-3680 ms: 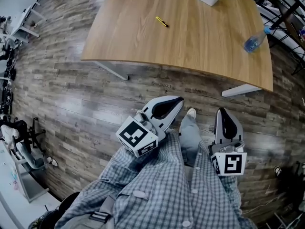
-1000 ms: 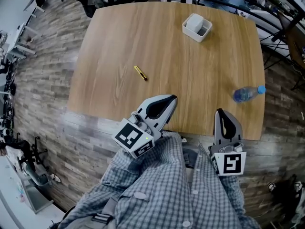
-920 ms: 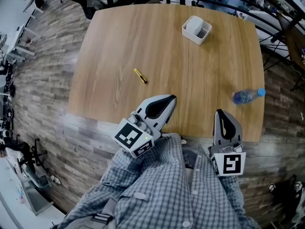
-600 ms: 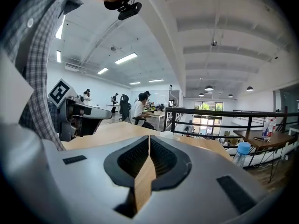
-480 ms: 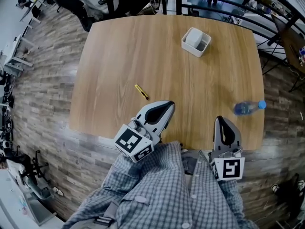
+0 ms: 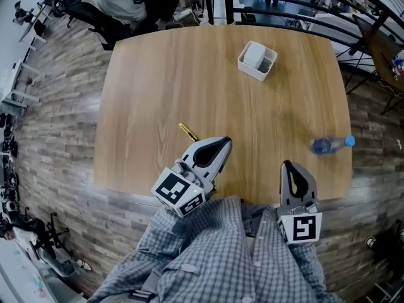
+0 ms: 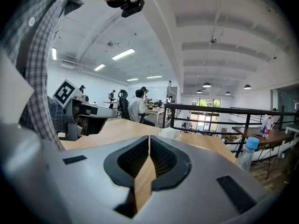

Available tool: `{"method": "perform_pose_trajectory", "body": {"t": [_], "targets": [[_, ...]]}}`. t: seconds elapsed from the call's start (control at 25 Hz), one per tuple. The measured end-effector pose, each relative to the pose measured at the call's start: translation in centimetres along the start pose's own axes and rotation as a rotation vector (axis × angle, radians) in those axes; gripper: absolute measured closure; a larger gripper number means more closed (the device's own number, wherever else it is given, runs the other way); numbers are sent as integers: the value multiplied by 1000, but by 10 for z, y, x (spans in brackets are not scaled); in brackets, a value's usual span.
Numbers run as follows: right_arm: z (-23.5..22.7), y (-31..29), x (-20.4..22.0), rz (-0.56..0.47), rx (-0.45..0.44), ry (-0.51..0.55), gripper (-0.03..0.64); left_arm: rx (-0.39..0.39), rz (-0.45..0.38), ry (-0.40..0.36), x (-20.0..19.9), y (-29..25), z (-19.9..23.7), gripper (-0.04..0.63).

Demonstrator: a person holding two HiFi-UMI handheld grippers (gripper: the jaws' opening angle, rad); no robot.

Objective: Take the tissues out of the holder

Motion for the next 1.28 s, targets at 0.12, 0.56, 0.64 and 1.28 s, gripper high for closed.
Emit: {"method": "perform_pose_trajectory", "body": {"t": [0.12, 0.56, 0.64, 1.28], "targets": [[-5, -1, -2, 11, 2, -1, 597, -4, -4, -3, -2, -8, 5, 588], [-39, -17, 5, 47, -70, -18, 597, -77, 20, -15, -8, -44, 15, 588], [-47, -19, 7, 61, -85, -20, 597, -87, 28, -31, -10, -52, 17, 588], [-101, -25, 26, 97, -168, -42, 597, -181, 68, -100, -8, -145, 50, 588]]}}
Point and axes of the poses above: the fingertips, and each gripper's own axes: y backward along the fingers, z to its left, x out of its underside, the point moved 10 cm from there along y, backward along the fingers, and after that the axes turned 5 degrees about -y, right-handed, at the moved point
